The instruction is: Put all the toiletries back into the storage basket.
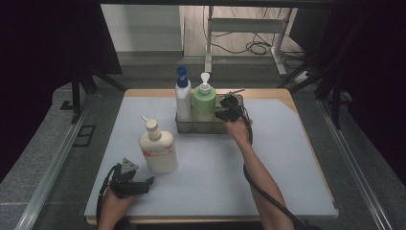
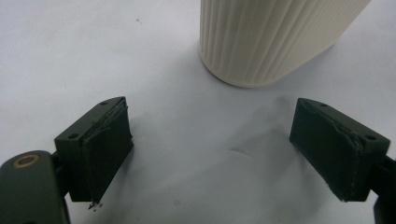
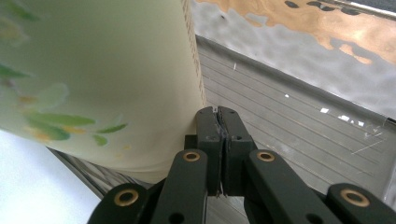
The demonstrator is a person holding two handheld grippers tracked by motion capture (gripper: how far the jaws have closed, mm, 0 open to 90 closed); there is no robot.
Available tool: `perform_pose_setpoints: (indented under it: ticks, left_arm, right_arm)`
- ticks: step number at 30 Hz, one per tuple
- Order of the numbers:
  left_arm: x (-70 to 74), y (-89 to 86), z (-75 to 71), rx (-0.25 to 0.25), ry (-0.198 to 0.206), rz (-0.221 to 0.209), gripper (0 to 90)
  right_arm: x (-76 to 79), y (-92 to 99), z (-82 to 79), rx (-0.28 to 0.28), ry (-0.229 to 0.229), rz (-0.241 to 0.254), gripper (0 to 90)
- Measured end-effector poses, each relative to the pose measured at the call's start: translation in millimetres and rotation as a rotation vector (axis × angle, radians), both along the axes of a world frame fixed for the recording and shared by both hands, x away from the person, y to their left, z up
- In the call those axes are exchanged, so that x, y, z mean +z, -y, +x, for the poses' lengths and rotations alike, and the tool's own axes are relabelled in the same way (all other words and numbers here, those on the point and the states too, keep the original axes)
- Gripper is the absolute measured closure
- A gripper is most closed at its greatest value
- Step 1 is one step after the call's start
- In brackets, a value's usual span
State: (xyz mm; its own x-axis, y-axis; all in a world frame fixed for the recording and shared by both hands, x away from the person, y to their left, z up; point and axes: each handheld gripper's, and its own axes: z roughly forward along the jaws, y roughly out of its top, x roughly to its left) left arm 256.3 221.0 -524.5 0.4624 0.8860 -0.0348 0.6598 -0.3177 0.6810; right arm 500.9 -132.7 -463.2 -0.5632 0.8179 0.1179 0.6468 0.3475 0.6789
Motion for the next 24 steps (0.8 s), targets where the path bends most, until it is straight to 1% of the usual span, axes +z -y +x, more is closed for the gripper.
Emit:
perform_pose_setpoints:
  ticks: [5, 15, 17, 19, 22, 24]
  left_arm:
    - [0.0, 0.0, 0.0, 0.000, 0.000, 0.000, 12.3]
    - [0.0, 0.0, 0.0, 0.000, -0.001, 0.000, 12.2]
    - [0.0, 0.0, 0.0, 0.000, -0.001, 0.000, 12.2]
    - [0.0, 0.0, 0.0, 0.000, -0.001, 0.000, 12.3]
    - [0.0, 0.0, 0.0, 0.000, 0.000, 0.000, 12.2]
    - [0.0, 0.0, 0.0, 0.000, 0.000, 0.000, 12.3]
  right_arm:
    - [0.2, -4.1, -0.3, 0.014, -0.007, 0.005, 89.1]
    - [1.9, -7.4, -1.5, 0.010, -0.004, -0.007, 89.6]
    - [2.2, -8.2, -2.0, 0.002, -0.005, -0.009, 89.6]
    - [2.5, -8.1, -2.4, 0.007, -0.004, -0.013, 89.6]
    - [2.8, -7.3, -3.2, 0.009, -0.004, -0.011, 88.2]
    - [3.2, -6.4, -3.9, 0.005, 0.001, -0.012, 85.3]
